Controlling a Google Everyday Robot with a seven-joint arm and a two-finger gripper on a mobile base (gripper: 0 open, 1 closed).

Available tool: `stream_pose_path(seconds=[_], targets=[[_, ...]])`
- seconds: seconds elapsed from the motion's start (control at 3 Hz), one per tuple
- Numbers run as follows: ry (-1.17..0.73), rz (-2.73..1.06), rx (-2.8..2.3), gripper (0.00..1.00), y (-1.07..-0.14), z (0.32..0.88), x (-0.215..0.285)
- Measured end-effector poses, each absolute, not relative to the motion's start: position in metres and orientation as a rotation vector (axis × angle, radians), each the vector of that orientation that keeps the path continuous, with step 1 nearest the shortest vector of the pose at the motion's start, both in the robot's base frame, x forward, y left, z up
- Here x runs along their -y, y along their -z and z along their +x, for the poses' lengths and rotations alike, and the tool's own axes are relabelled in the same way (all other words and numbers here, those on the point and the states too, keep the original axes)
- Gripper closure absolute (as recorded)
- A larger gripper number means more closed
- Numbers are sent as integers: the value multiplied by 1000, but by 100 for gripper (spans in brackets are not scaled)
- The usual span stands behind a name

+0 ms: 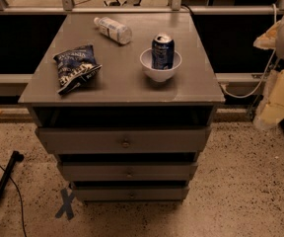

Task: Pick pepsi can from white bowl and place on counter

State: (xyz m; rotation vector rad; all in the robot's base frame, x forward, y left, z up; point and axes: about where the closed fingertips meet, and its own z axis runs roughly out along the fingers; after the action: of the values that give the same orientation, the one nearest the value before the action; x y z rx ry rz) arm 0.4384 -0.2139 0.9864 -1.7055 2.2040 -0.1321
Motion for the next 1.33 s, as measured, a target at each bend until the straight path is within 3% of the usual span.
stream_pose_path(seconds=[0.67,1.33], targets=[[94,-1665,-2147,0,-989,455,200],[-38,-1423,-1807,0,-1023,554,120]])
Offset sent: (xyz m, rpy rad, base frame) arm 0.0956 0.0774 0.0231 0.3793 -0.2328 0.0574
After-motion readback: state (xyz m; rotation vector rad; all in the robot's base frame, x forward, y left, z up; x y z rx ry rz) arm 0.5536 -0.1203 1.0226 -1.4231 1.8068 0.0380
